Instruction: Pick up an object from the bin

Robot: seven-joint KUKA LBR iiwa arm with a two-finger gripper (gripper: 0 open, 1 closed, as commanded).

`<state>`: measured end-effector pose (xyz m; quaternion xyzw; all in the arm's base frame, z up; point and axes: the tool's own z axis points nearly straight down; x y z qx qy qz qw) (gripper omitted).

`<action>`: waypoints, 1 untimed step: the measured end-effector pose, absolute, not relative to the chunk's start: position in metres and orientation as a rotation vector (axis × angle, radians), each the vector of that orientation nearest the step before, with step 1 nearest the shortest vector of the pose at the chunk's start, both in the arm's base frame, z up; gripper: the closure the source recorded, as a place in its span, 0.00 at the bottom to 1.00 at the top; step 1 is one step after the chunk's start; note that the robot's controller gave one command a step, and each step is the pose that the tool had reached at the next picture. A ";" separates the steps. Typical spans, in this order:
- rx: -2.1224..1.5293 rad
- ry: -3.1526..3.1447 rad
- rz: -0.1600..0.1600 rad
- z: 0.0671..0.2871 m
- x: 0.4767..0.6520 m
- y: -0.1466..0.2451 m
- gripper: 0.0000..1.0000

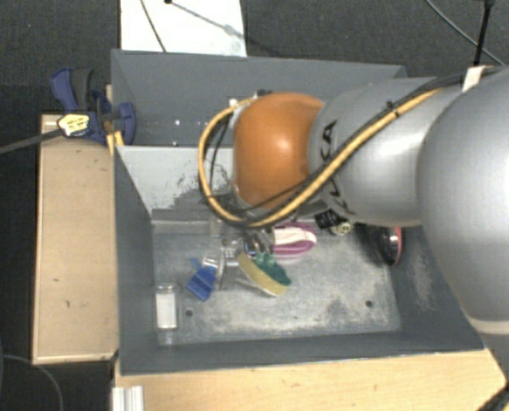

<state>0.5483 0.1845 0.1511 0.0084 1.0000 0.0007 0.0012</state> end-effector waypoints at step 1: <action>-0.414 3.117 0.000 0.069 0.527 0.194 0.00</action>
Offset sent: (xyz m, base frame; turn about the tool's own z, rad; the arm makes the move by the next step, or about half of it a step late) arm -0.0208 0.0099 -0.0811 -0.2818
